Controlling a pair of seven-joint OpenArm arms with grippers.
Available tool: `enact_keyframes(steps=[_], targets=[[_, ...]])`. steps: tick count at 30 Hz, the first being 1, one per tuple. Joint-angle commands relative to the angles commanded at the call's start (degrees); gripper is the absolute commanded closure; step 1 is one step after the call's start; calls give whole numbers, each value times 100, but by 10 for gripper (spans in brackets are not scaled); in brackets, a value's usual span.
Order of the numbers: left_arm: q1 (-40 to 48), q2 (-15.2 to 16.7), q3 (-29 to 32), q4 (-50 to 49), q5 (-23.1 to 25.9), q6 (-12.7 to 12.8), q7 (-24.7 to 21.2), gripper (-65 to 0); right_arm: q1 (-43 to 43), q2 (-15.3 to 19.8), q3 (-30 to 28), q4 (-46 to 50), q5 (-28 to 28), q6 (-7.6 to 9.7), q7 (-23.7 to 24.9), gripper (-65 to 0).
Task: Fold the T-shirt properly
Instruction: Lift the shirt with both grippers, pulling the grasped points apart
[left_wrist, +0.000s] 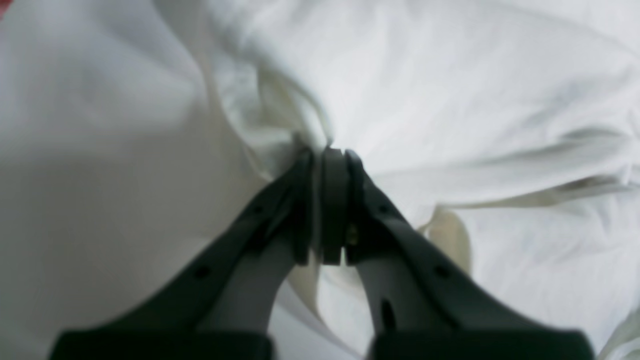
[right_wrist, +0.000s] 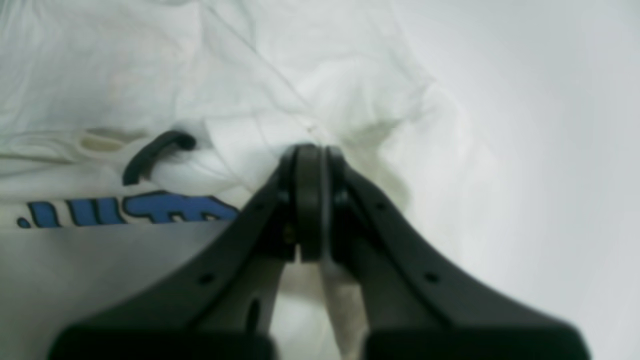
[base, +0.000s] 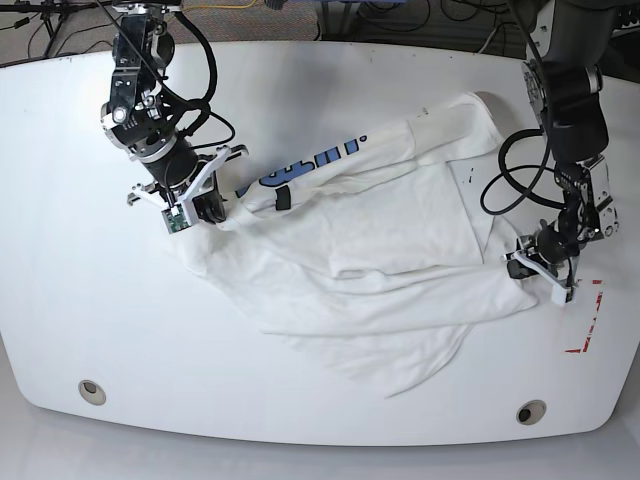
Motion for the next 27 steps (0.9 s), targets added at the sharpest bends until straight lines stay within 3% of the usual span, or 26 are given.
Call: enact_keyframes(steps=[14, 27], targets=[[246, 0, -1160, 2400, -18, 9, 1327, 0, 659, 123, 185, -18, 0, 0, -9, 0], [-431, 26, -1275, 3851, 9, 26, 2180, 0, 1873, 615, 167, -642, 18, 9, -9, 0]])
